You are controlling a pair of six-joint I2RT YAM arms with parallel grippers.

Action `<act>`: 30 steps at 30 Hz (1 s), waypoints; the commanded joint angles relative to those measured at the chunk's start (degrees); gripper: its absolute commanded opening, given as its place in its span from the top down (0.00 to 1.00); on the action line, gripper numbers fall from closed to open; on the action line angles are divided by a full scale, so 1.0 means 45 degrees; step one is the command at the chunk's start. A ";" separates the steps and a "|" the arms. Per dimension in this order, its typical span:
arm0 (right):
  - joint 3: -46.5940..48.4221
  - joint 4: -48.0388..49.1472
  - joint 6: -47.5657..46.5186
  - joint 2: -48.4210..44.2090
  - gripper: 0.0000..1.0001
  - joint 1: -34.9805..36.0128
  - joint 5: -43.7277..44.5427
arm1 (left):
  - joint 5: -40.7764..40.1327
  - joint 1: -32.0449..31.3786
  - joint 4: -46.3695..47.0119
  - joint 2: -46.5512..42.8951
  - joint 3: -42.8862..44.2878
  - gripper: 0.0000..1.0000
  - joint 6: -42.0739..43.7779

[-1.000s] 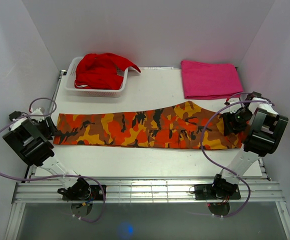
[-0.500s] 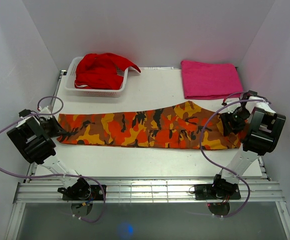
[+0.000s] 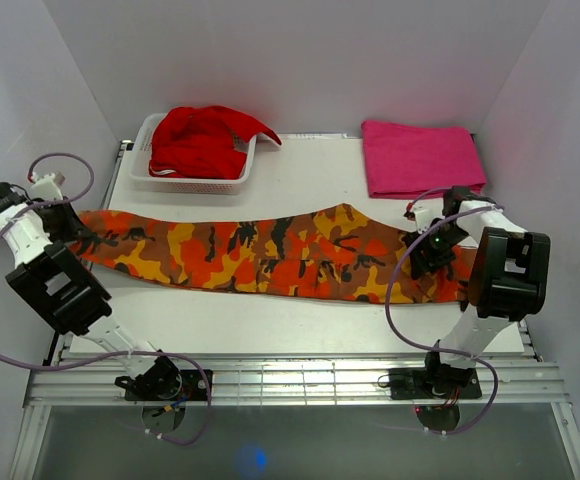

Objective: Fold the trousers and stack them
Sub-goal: Fold the trousers

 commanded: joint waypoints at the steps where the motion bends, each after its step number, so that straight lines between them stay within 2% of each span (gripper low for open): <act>1: -0.0704 0.0082 0.0930 0.0413 0.36 0.1269 -0.2215 | 0.1215 -0.0255 -0.1728 -0.1373 0.0770 1.00 0.1237; 6: 0.0018 -0.0190 0.1595 0.0784 0.36 0.1760 -0.3114 | 0.3072 -0.1934 -0.2141 -0.2641 -0.0727 1.00 0.1025; 8: 0.0330 -0.0288 0.1751 0.0862 0.36 0.1800 -0.3212 | 0.3462 -0.3339 -0.1927 -0.3403 -0.1453 1.00 0.0421; 10: 0.0448 -0.0289 0.1907 0.0940 0.36 0.1800 -0.3368 | 0.4787 -0.4372 -0.0662 -0.4027 -0.3105 1.00 -0.1138; 11: 0.0507 -0.0250 0.2043 0.0979 0.36 0.1800 -0.3485 | 0.4947 -0.4824 0.1123 -0.4843 -0.3851 1.00 -0.2904; 14: 0.0546 -0.0230 0.2181 0.1038 0.36 0.2186 -0.3583 | 0.3549 -0.7243 0.3905 -0.6464 -0.6314 1.00 -0.5258; 15: 0.0546 -0.0230 0.2220 0.1019 0.36 0.2229 -0.3545 | 0.2015 -0.7849 0.5558 -0.6781 -0.6784 1.00 -0.6735; 16: 0.0527 -0.0211 0.2259 0.1019 0.36 0.2249 -0.3525 | 0.1361 -0.9093 0.6232 -0.6997 -0.7175 1.00 -0.7252; 17: 0.0508 -0.0230 0.2259 0.1019 0.36 0.2249 -0.3486 | 0.0814 -0.9627 0.6702 -0.7115 -0.7720 1.00 -0.7702; 18: 0.0469 -0.0192 0.2317 0.0999 0.36 0.2268 -0.3409 | -0.0062 -1.0832 0.7461 -0.7155 -0.7919 1.00 -0.8480; 22: 0.0351 -0.0172 0.2376 0.1019 0.36 0.2268 -0.3271 | -0.1825 -1.2849 0.7996 -0.6045 -0.8234 1.00 -0.9540; 30: 0.0292 -0.0133 0.2474 0.0999 0.37 0.2288 -0.3056 | -0.4676 -1.4378 0.8621 -0.4500 -0.7903 1.00 -1.1064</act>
